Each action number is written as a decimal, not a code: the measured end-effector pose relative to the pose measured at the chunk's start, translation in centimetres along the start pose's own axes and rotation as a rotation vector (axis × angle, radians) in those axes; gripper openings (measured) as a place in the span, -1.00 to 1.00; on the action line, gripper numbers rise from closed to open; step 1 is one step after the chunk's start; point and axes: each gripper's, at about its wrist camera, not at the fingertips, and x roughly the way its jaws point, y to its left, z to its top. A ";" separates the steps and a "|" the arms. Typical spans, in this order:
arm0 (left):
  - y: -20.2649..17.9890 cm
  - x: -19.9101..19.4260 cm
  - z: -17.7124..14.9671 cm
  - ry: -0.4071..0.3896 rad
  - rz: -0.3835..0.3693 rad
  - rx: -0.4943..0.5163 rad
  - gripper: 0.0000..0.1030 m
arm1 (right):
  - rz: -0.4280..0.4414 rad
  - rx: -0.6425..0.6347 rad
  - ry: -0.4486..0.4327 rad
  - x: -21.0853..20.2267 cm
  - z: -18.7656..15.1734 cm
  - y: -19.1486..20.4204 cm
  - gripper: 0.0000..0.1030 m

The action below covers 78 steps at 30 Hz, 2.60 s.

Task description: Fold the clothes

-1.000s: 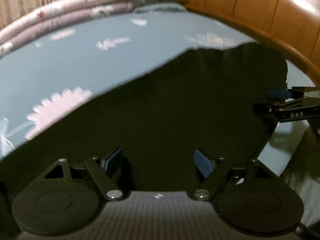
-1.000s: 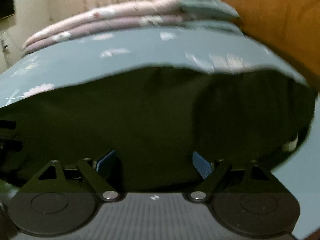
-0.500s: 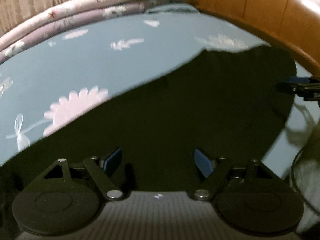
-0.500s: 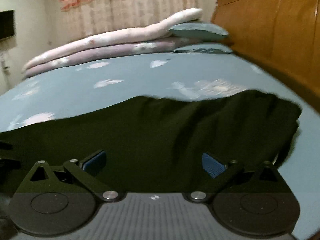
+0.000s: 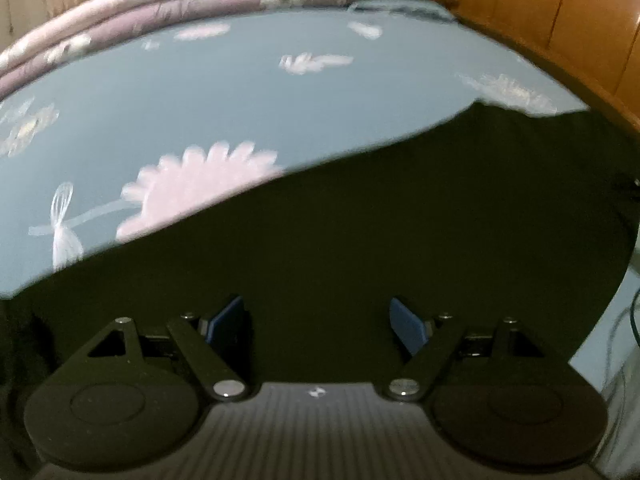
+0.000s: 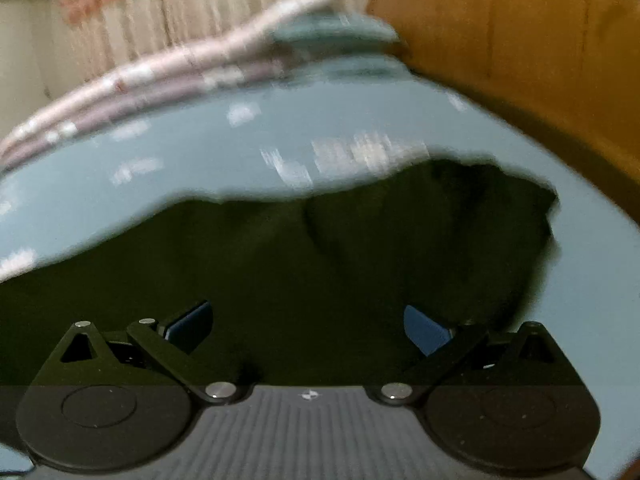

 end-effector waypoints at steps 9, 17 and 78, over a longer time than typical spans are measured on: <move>-0.8 2.2 0.4 0.010 -0.015 -0.018 0.57 | -0.229 0.084 0.074 3.9 0.0 -4.7 1.00; -0.1 1.4 2.3 0.020 -0.032 -0.072 0.57 | -0.141 0.113 -0.022 1.7 1.6 -0.9 1.00; -6.8 19.4 20.1 -0.055 -0.891 -0.311 0.68 | 0.114 -0.221 0.056 5.9 -2.0 6.1 1.00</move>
